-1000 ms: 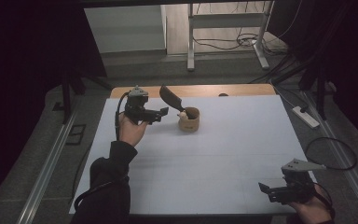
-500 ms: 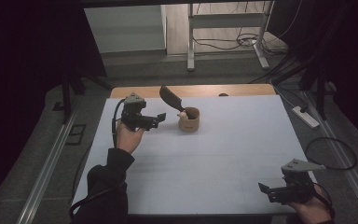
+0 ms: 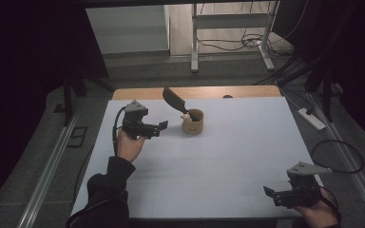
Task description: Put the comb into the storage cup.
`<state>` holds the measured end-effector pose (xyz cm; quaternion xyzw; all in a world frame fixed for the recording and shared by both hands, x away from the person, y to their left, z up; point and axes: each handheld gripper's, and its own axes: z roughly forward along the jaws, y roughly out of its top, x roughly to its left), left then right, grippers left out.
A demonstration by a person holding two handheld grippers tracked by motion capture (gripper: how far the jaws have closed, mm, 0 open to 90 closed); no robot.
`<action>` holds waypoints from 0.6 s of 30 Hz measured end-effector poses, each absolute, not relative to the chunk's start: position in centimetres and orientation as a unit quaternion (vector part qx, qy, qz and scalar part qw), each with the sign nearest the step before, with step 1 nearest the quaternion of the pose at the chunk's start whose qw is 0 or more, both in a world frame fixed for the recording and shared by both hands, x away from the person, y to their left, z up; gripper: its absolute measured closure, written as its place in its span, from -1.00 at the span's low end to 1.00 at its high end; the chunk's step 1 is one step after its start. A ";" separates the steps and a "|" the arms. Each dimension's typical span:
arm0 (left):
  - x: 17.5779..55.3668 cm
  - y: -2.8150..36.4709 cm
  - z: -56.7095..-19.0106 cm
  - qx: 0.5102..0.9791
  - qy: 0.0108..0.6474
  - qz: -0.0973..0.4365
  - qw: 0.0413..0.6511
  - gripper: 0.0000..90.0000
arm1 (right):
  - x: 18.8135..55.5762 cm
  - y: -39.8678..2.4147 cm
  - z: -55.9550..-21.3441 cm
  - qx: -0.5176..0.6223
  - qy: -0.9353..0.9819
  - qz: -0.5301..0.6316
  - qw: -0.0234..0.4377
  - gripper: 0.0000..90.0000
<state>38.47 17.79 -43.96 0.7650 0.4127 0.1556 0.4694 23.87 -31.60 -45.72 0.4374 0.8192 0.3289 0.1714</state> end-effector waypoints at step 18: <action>37.1 18.1 -44.0 0.767 0.410 0.154 0.468 -1.00 | 23.7 -31.6 -45.6 0.433 0.819 0.333 0.173 -1.00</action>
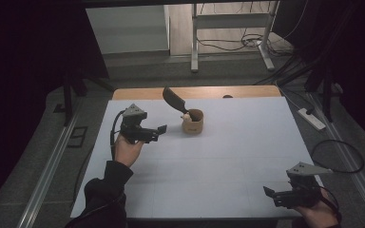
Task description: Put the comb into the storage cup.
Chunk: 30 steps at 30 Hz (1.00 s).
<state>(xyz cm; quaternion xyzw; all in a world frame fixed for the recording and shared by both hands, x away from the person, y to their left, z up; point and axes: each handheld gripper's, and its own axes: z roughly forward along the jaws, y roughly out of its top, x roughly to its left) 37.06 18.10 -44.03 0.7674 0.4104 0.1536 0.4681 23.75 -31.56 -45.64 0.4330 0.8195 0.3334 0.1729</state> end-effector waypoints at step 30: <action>34.2 18.5 -44.2 0.778 0.389 0.144 0.472 -1.00 | 23.7 -31.3 -45.7 0.420 0.828 0.329 0.173 -1.00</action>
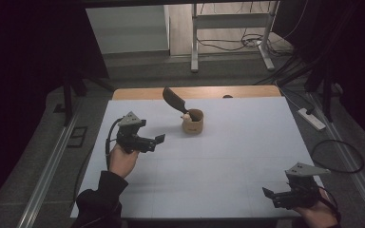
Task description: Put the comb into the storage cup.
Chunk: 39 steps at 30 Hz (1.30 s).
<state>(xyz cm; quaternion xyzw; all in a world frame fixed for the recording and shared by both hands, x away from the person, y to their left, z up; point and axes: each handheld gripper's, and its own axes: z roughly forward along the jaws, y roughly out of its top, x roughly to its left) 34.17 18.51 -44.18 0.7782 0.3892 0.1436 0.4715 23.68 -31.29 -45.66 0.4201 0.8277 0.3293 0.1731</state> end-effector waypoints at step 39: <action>29.5 19.9 -44.6 0.773 0.410 0.118 0.470 -1.00 | 23.7 -31.2 -45.6 0.416 0.829 0.331 0.173 -1.00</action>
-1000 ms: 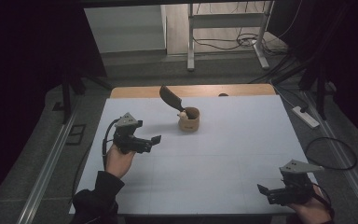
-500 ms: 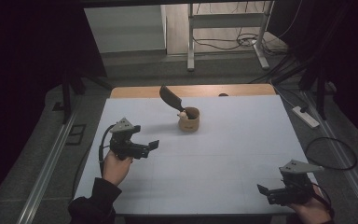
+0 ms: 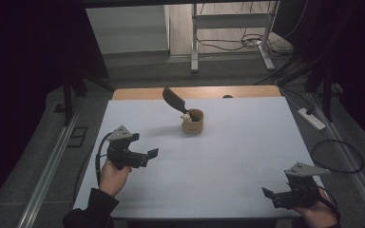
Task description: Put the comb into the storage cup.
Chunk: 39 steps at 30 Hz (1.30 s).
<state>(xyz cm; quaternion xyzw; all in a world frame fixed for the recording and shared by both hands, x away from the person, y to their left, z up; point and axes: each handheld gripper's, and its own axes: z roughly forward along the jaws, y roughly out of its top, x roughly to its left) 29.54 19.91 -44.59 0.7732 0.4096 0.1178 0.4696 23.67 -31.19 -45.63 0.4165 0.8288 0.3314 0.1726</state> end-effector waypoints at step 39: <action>24.2 22.8 -45.4 0.767 0.435 0.120 0.457 -1.00 | 23.7 -31.2 -45.6 0.414 0.830 0.329 0.175 -1.00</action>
